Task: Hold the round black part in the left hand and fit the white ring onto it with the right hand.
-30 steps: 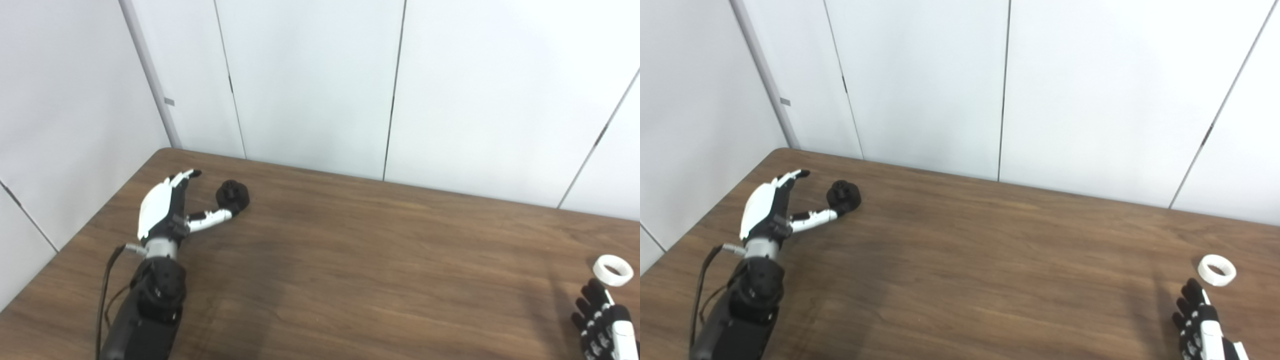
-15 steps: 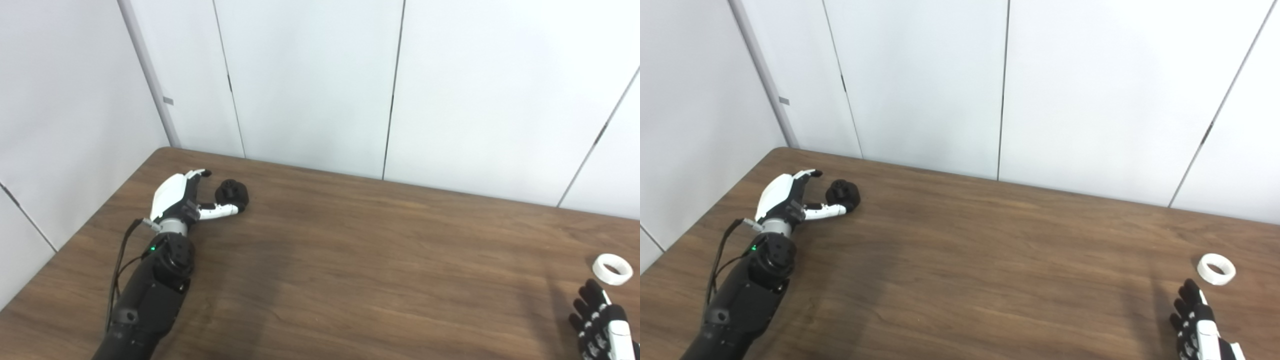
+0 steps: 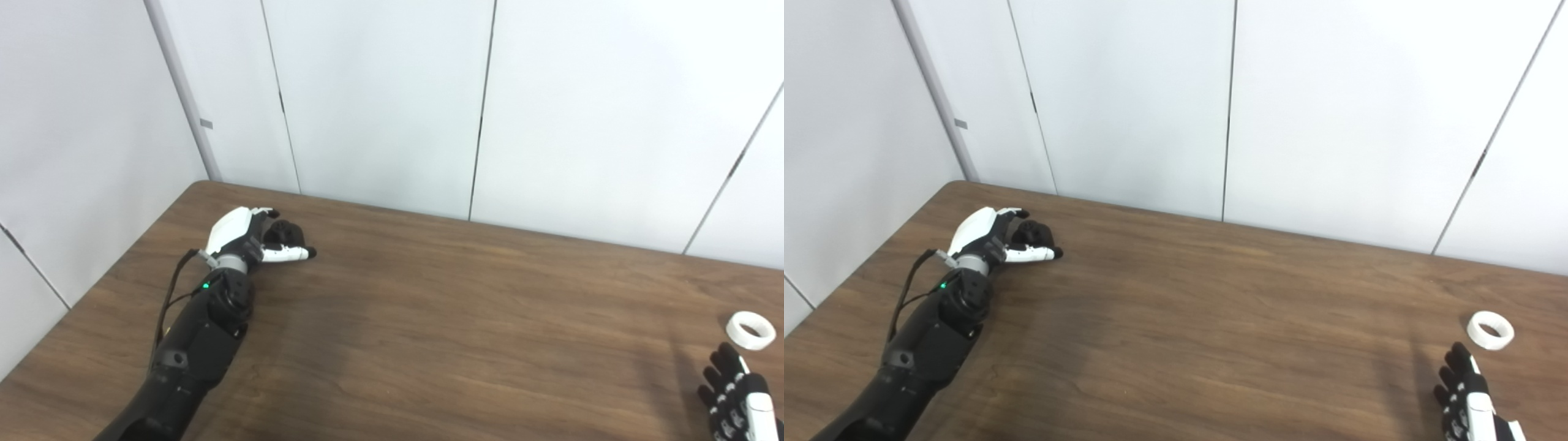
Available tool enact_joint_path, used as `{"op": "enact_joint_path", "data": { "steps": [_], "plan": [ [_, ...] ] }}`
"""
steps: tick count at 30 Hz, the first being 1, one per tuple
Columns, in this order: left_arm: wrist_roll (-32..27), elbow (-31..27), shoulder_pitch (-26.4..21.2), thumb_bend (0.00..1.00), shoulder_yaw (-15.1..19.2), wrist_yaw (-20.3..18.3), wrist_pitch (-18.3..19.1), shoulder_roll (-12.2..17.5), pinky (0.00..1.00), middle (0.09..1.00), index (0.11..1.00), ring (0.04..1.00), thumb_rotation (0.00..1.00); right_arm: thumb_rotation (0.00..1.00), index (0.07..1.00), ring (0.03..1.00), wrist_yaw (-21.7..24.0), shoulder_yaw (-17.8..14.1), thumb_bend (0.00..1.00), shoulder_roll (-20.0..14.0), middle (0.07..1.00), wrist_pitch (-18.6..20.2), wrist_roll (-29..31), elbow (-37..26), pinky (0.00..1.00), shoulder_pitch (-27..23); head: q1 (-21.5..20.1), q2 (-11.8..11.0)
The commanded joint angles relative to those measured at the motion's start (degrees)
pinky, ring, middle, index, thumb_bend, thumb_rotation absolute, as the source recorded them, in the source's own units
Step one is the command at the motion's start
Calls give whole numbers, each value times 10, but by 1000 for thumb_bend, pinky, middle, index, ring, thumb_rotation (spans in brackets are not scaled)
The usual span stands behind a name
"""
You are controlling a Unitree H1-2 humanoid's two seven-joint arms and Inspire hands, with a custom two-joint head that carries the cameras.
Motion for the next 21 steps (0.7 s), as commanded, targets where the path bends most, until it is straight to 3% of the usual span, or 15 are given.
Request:
{"op": "enact_joint_path", "data": {
  "steps": [1, 21],
  "plan": [
    [6, 3, -36, 993, 0, 5, 6, 22, 1000, 958, 848, 1000, 441, 1000, 1000, 1000, -3, -3, 317, 0, 1000, -6, 1, -25, 1000, -8, 0, 0],
    [18, 29, -46, 925, -15, 27, 33, 27, 1000, 949, 830, 1000, 371, 1000, 1000, 1000, 1, -4, 326, -10, 1000, -10, 2, -28, 1000, -2, 2, 5]
  ]
}}
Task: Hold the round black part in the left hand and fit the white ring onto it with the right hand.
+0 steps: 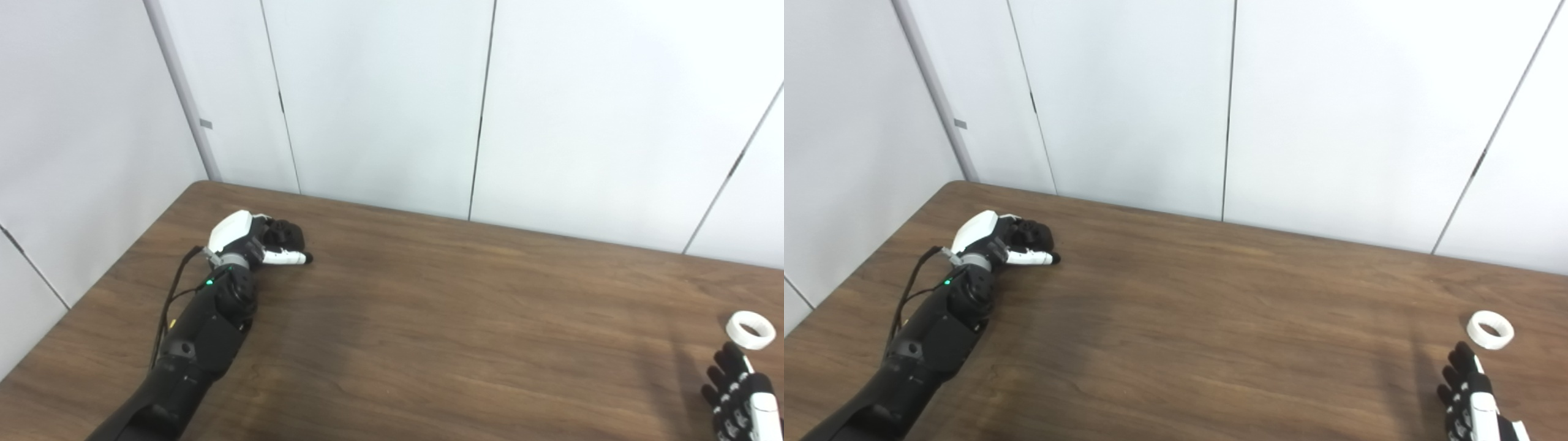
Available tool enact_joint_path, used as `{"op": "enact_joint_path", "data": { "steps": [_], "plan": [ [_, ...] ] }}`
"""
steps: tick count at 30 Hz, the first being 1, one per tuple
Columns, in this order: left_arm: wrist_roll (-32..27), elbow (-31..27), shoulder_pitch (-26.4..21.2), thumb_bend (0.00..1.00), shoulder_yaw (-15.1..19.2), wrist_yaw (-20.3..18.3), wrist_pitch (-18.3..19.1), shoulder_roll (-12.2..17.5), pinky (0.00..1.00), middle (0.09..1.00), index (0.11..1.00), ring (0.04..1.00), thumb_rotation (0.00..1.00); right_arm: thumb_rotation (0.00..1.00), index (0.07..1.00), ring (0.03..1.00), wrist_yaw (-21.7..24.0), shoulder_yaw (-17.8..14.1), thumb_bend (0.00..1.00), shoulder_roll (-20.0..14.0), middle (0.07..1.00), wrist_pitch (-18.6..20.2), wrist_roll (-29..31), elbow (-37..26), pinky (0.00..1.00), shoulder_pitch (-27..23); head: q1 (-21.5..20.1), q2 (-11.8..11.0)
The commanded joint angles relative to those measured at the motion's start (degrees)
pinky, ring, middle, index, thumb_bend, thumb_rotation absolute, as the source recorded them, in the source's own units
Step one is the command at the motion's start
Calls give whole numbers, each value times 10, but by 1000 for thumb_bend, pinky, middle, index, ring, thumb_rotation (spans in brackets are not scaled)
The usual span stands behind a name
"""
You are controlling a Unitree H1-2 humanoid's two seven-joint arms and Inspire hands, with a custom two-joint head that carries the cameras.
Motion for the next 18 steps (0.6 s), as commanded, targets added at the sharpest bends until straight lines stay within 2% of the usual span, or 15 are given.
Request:
{"op": "enact_joint_path", "data": {
  "steps": [1, 9, 18],
  "plan": [
    [16, -11, -28, 924, 5, 19, 2, 25, 1000, 946, 828, 1000, 364, 1000, 1000, 1000, 6, -3, 325, -10, 1000, -14, 2, -16, 1000, -6, 1, 0],
    [11, -11, -24, 916, 9, 26, 0, 25, 1000, 942, 835, 1000, 334, 1000, 1000, 1000, 4, -6, 330, -10, 1000, -8, 4, -16, 1000, -7, 1, 1],
    [8, -8, -26, 918, 7, 27, -3, 24, 1000, 934, 807, 997, 347, 1000, 1000, 1000, 4, -11, 334, -10, 1000, -6, 10, -14, 1000, -9, -1, 3]
  ]
}}
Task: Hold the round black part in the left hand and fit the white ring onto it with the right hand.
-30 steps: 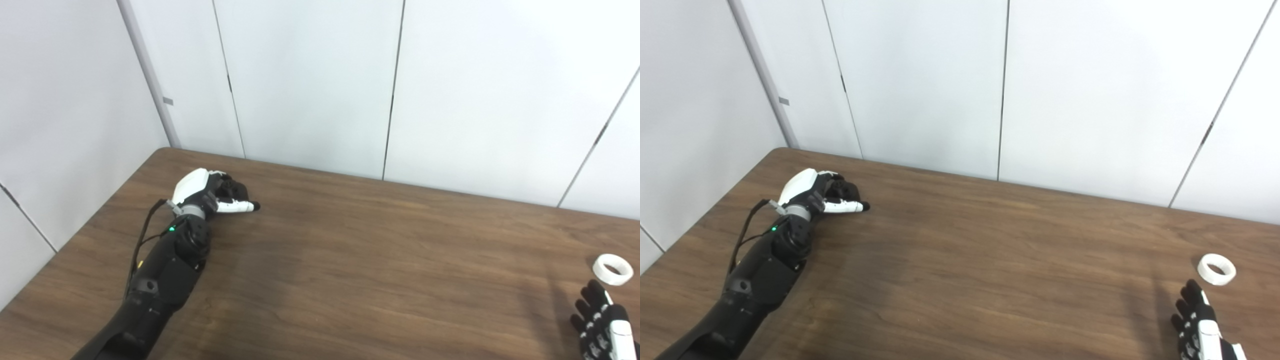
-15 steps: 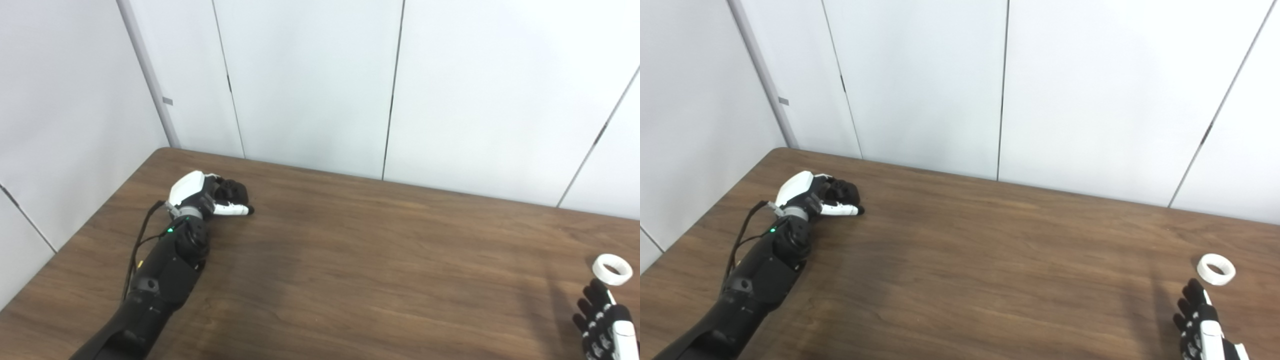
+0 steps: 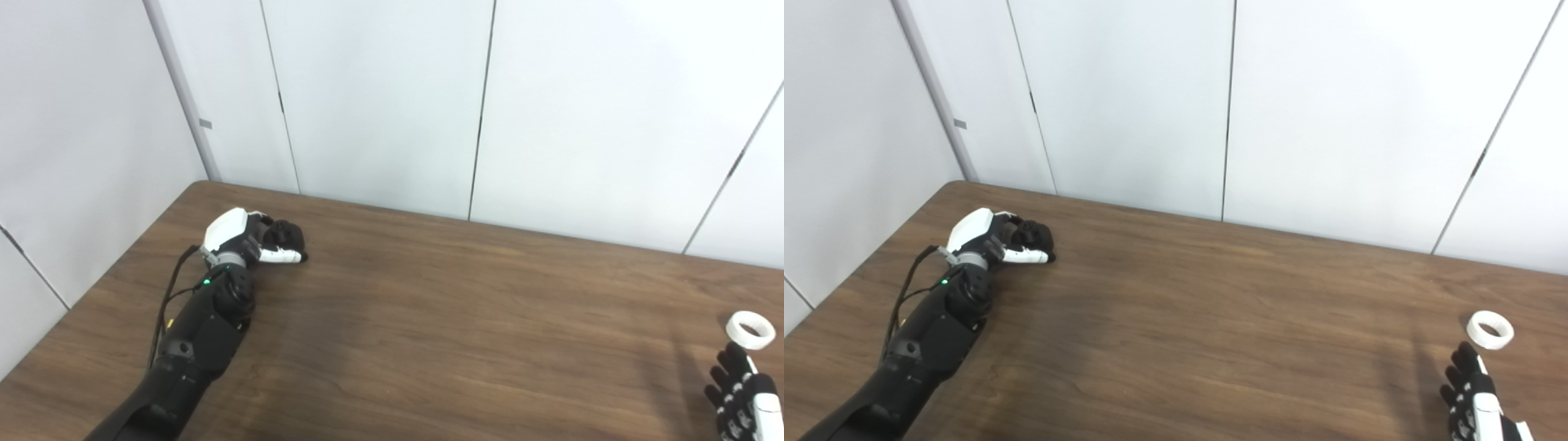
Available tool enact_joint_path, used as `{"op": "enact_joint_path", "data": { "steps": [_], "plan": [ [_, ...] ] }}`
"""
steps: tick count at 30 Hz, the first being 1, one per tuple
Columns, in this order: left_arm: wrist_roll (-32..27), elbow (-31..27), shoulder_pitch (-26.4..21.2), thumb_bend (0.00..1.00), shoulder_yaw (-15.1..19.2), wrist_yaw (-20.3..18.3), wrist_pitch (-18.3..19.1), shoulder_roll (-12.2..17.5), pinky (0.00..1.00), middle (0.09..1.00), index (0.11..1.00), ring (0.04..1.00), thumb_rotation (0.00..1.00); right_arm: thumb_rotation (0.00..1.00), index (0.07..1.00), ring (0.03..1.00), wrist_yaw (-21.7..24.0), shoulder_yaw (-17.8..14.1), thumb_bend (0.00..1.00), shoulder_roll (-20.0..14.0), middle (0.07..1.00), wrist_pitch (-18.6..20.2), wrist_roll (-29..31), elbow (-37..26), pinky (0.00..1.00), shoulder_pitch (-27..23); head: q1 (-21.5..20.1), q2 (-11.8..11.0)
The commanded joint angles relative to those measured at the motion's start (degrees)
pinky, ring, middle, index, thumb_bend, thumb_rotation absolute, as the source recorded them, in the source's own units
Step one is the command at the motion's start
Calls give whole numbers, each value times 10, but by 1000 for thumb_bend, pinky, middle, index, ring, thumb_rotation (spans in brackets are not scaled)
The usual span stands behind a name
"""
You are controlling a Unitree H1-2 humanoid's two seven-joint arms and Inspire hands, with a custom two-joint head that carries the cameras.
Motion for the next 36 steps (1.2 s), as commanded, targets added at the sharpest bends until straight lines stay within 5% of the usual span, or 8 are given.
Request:
{"op": "enact_joint_path", "data": {
  "steps": [1, 19, 22, 23, 25, 29, 36],
  "plan": [
    [7, -7, -26, 919, 6, 18, -5, 21, 1000, 931, 804, 994, 342, 1000, 1000, 1000, 0, -7, 344, -7, 1000, -4, 7, -16, 1000, -9, 0, 0],
    [8, 1, -27, 892, 2, 22, -11, 21, 957, 866, 678, 953, 288, 1000, 1000, 1000, 1, -7, 351, -10, 1000, 4, 6, -24, 1000, -9, 2, 1],
    [-3, 2, -25, 849, 11, 30, -18, 16, 933, 851, 584, 942, 203, 1000, 1000, 1000, 5, -7, 334, -11, 1000, 2, 9, -22, 1000, -11, 3, 1],
    [-7, 3, -25, 658, 15, 34, -20, 14, 928, 847, 527, 937, 125, 1000, 1000, 1000, 5, -7, 325, -12, 1000, 1, 8, -21, 1000, -12, 3, 1],
    [-12, 8, -26, 553, 19, 41, -23, 11, 888, 829, 493, 912, 75, 1000, 1000, 1000, 4, -5, 335, -14, 1000, -1, 1, -19, 1000, -11, 4, 1],
    [-17, 15, -28, 524, 23, 50, -32, 8, 775, 793, 484, 847, 52, 1000, 1000, 1000, 9, -7, 340, -17, 1000, -1, 13, -19, 1000, -12, 5, 1],
    [-10, 15, -26, 520, 14, 51, -43, 15, 774, 802, 485, 860, 46, 1000, 1000, 1000, 11, -8, 345, -20, 1000, -3, 23, -15, 1000, -12, 6, 1]
  ]
}}
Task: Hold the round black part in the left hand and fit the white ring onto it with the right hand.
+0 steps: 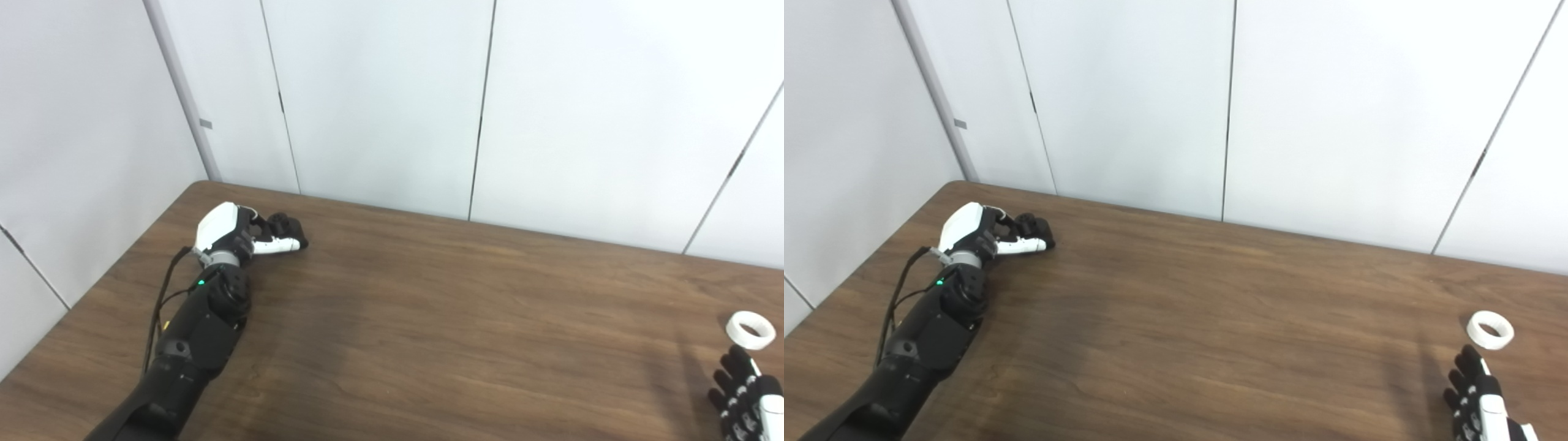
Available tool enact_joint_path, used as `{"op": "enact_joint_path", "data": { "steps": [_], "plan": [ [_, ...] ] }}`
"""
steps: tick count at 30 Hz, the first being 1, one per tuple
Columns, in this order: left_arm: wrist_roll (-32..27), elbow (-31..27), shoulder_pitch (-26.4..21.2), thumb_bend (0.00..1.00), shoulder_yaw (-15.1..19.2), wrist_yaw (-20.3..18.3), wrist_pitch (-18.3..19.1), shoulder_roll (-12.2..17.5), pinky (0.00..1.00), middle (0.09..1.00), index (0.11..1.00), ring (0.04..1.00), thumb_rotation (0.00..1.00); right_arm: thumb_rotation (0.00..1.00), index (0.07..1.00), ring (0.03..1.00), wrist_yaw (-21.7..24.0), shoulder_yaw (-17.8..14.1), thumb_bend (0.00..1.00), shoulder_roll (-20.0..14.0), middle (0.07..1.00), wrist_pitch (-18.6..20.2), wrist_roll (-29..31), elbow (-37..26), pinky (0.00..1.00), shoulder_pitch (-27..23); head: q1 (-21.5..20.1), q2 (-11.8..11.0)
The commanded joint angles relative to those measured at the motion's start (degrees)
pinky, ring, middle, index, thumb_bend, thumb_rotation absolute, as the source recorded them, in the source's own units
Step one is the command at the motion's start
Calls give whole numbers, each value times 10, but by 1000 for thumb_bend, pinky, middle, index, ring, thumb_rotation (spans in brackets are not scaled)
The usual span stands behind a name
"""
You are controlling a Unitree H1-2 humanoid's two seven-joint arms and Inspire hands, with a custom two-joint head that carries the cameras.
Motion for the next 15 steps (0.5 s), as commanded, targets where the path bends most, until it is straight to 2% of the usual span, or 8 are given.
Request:
{"op": "enact_joint_path", "data": {
  "steps": [1, 9, 15],
  "plan": [
    [5, -4, -24, 520, -2, 9, -18, 17, 774, 802, 485, 860, 46, 1000, 1000, 1000, 4, -5, 346, -6, 1000, -18, 3, -14, 1000, -12, 0, 0],
    [6, -31, -12, 521, -4, 11, -21, 18, 789, 787, 485, 856, 47, 1000, 1000, 997, -5, -4, 355, -1, 1000, -15, -5, -17, 1000, -13, -7, 1],
    [8, -116, 16, 522, -4, -3, -2, 7, 852, 797, 484, 895, 49, 1000, 1000, 995, -6, 0, 345, 2, 1000, -13, -10, -20, 1000, -14, -14, 3]
  ]
}}
